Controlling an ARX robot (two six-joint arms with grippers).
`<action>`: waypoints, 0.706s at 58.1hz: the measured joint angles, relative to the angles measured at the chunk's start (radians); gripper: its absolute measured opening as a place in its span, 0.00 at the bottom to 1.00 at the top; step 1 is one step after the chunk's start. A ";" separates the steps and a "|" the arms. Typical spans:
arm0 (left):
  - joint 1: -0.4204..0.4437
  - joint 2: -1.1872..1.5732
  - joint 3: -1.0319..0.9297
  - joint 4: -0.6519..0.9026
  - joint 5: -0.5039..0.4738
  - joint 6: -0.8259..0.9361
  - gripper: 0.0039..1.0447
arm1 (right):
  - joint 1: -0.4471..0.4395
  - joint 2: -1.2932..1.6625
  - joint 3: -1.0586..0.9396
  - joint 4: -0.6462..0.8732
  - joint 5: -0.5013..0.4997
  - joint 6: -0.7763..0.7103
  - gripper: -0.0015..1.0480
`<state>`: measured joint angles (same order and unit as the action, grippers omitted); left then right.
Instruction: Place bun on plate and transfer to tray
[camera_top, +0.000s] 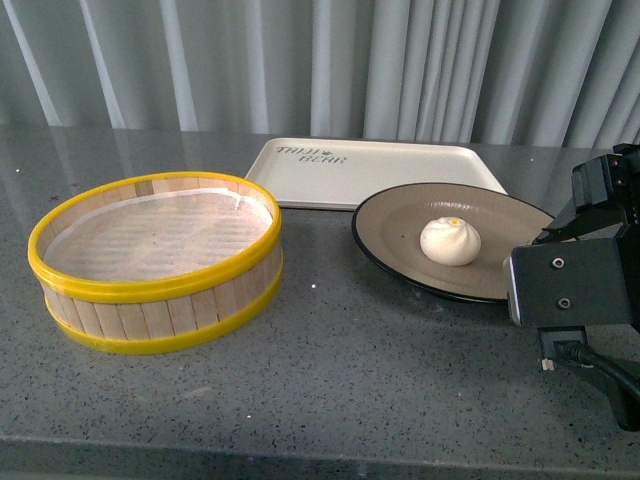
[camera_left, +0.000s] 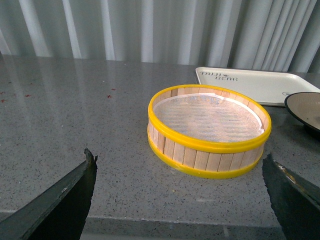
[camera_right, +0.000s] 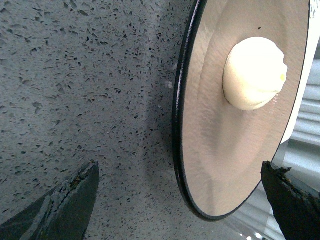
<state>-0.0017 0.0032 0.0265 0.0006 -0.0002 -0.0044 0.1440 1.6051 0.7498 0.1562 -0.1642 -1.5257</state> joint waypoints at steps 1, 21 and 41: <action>0.000 0.000 0.000 0.000 0.000 0.000 0.94 | 0.001 0.008 0.007 0.003 0.001 -0.002 0.92; 0.000 0.000 0.000 0.000 0.000 0.000 0.94 | 0.024 0.076 0.058 0.022 0.006 0.007 0.92; 0.000 0.000 0.000 0.000 0.000 0.000 0.94 | 0.011 0.121 0.061 0.062 0.022 -0.007 0.44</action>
<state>-0.0017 0.0032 0.0265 0.0006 -0.0002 -0.0044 0.1547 1.7264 0.8108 0.2184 -0.1425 -1.5326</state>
